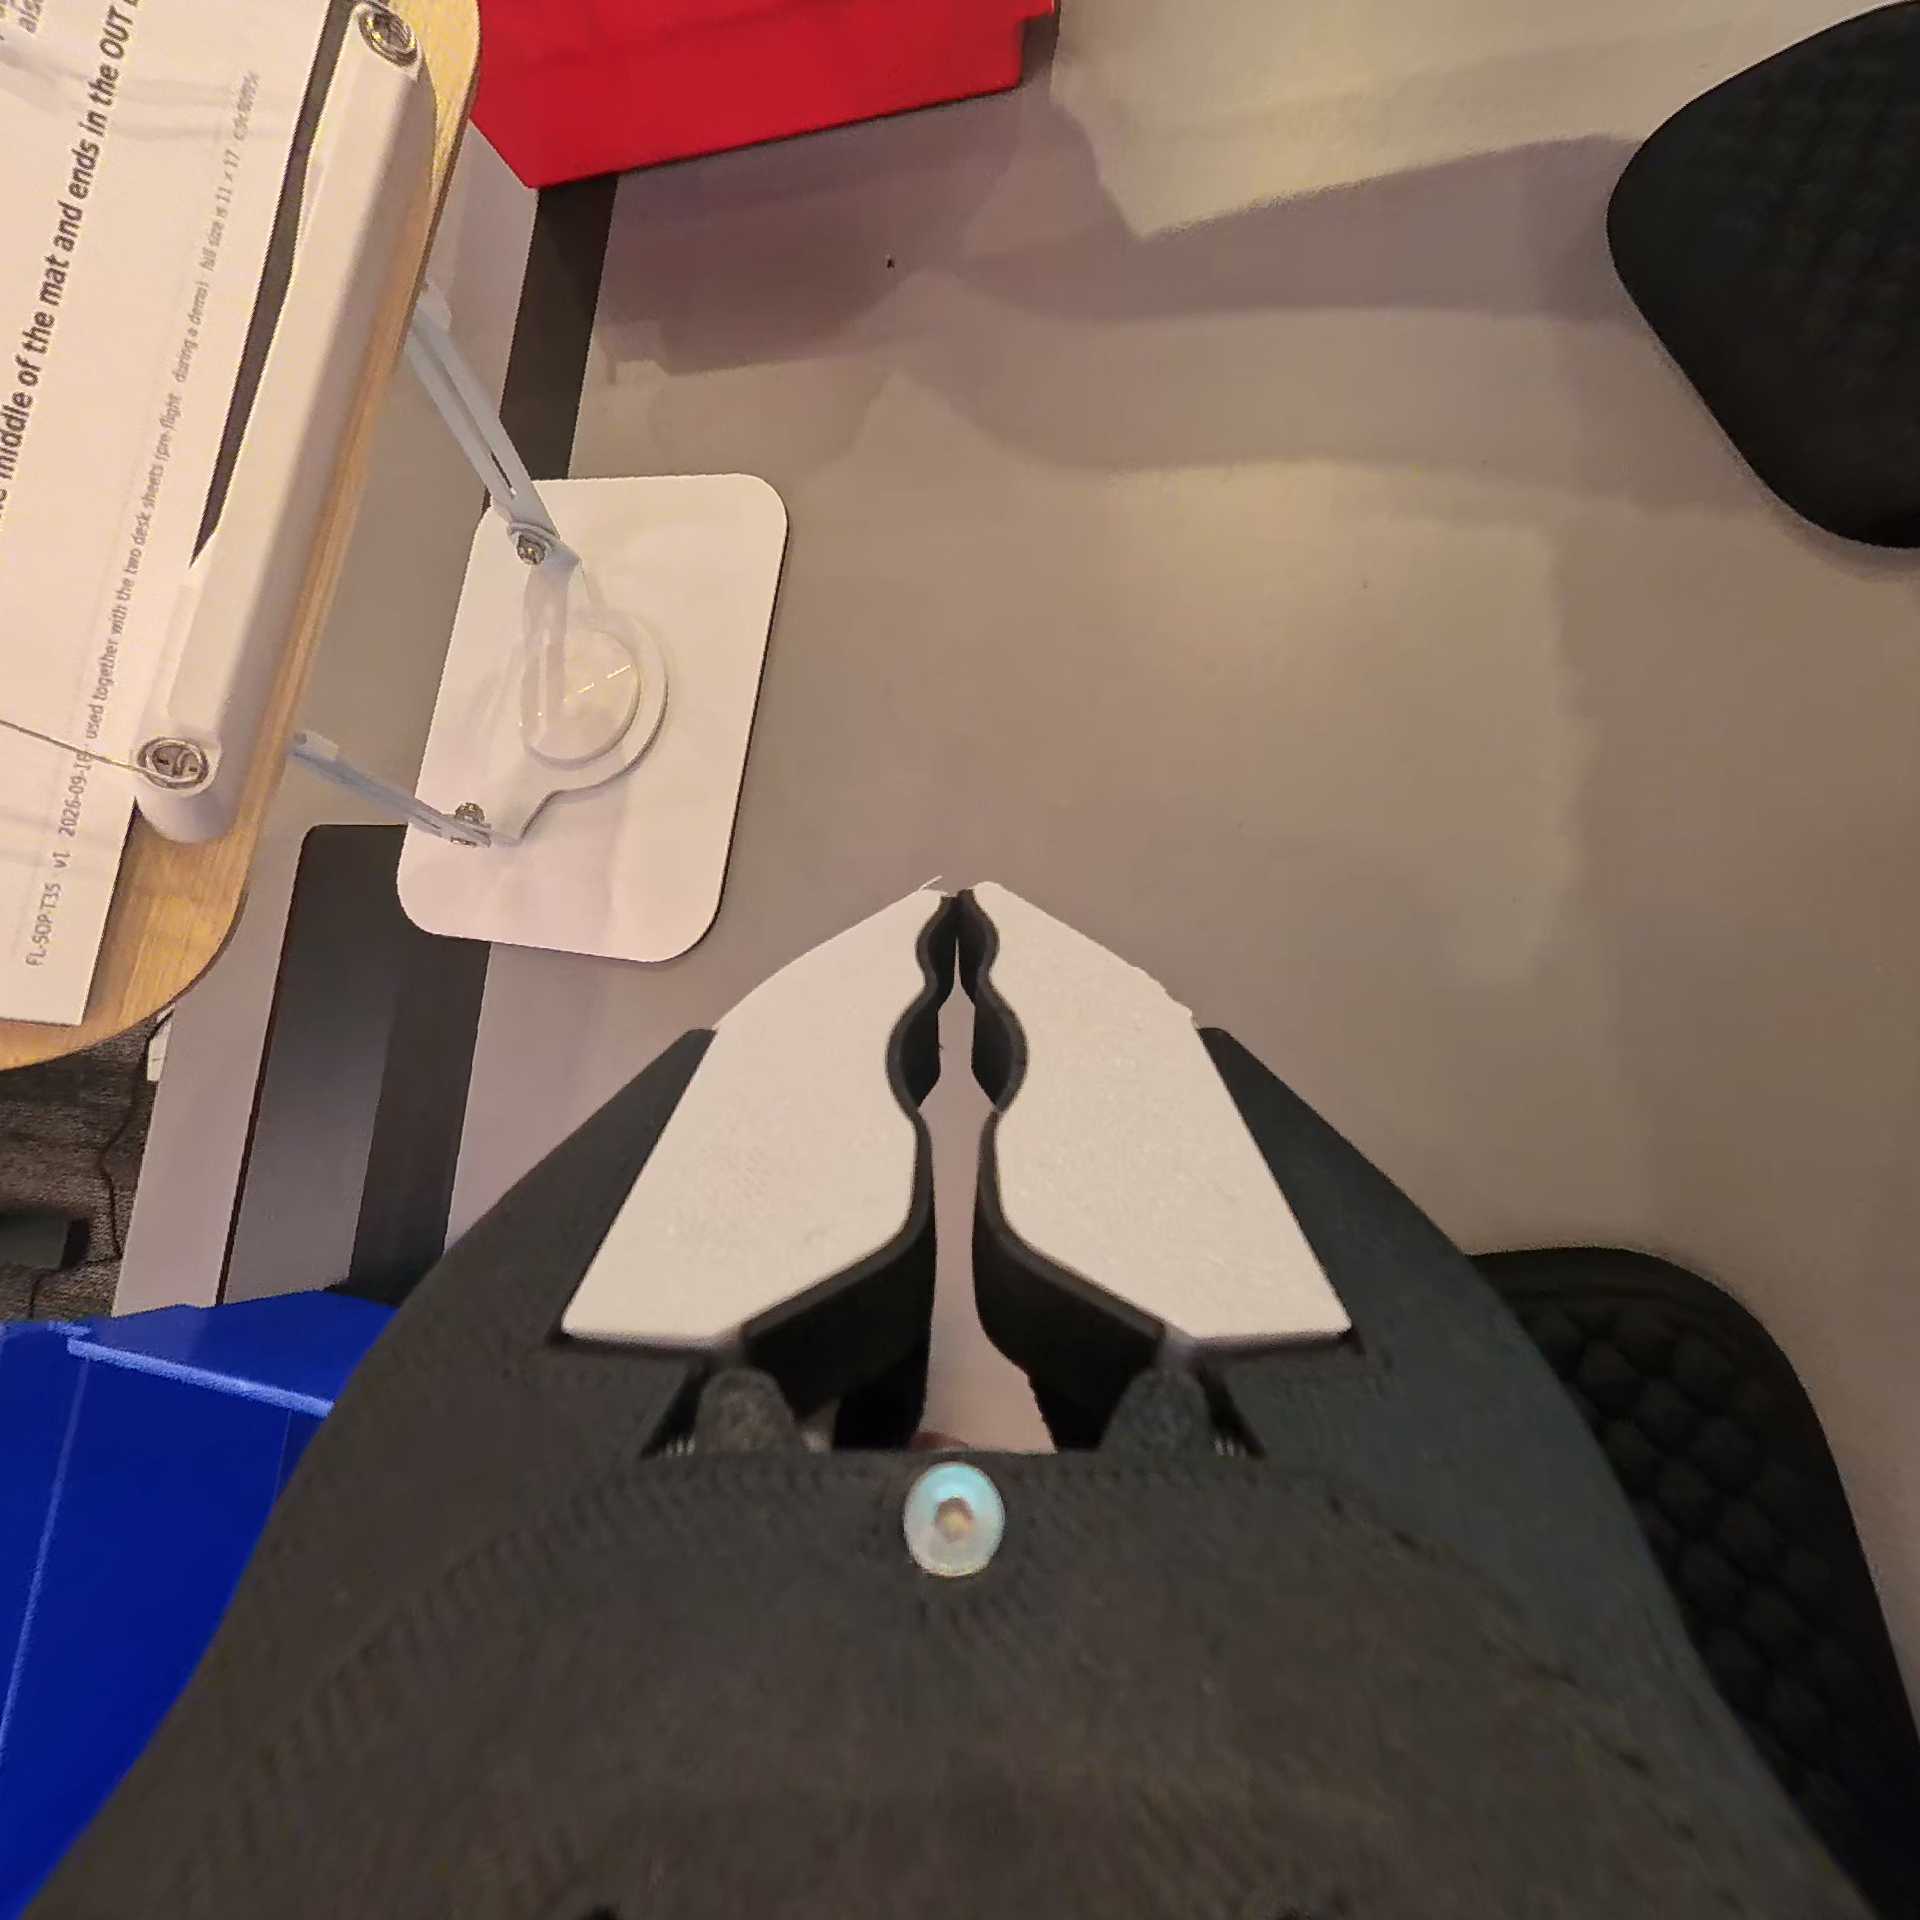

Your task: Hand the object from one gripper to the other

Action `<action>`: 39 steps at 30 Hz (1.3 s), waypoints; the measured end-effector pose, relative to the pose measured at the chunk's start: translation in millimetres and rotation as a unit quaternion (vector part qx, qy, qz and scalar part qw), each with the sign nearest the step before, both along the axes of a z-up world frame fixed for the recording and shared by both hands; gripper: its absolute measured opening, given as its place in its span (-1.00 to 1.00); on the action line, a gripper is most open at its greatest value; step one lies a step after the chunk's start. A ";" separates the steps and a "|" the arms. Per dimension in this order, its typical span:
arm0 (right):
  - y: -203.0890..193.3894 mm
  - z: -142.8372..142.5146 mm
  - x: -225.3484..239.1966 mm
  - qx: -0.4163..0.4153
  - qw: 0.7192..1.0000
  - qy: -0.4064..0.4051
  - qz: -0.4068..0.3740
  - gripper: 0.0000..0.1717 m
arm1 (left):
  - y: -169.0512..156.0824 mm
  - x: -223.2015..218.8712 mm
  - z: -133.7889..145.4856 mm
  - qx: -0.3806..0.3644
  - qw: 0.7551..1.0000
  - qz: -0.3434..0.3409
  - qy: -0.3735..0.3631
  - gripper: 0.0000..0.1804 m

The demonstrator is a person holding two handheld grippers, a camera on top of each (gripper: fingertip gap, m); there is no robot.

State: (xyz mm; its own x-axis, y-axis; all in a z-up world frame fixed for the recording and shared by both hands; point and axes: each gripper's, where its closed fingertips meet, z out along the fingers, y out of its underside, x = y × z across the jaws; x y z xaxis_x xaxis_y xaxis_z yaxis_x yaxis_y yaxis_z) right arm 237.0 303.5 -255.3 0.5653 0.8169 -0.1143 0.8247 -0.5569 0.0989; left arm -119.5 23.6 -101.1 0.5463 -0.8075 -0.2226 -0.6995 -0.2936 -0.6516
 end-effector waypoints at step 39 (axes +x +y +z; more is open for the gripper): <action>-123.5 110.1 -40.7 0.208 0.956 0.196 0.069 -0.73 | 2.0 -371.4 -155.6 -0.250 0.814 0.008 0.524 -0.39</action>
State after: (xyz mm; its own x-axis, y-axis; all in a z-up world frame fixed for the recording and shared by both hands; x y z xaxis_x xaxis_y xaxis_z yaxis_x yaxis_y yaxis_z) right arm 196.3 179.9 -145.2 0.4288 0.9017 0.0559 0.8220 -0.3637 -0.4382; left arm -490.9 25.7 -256.7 0.2792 -0.9350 -0.2189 -0.7884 -0.3533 0.5035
